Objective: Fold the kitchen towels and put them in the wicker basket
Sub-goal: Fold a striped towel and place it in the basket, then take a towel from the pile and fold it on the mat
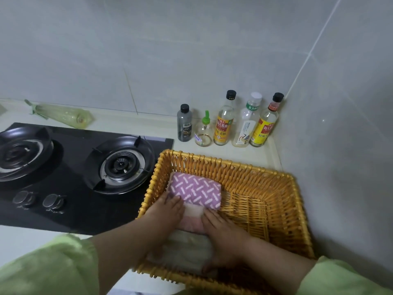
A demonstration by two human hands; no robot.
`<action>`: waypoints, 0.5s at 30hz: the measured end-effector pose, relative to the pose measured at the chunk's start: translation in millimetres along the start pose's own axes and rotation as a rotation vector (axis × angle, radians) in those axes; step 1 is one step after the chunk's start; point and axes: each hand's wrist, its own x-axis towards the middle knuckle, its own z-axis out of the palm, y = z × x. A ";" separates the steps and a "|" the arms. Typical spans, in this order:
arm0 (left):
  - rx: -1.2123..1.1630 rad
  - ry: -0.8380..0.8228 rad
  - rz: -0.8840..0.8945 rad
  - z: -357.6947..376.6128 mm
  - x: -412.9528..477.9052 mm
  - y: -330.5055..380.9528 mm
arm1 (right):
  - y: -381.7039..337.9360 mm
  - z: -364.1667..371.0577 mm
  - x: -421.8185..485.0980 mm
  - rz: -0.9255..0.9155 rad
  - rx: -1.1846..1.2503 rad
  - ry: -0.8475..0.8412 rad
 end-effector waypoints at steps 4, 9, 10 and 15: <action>-0.494 0.224 -0.047 -15.8 -24.3 -15.5 | -3.1 -24.5 -10.6 0.028 0.228 0.163; -1.017 0.647 -0.330 -25.6 -81.5 -41.2 | -13.6 -63.0 -7.2 0.175 0.559 0.402; -1.126 0.693 -0.399 -26.1 -95.2 -45.7 | -18.4 -72.9 -5.7 0.173 0.587 0.411; -1.250 0.878 -0.626 -14.6 -161.5 -56.0 | -60.6 -118.3 3.2 0.040 0.575 0.420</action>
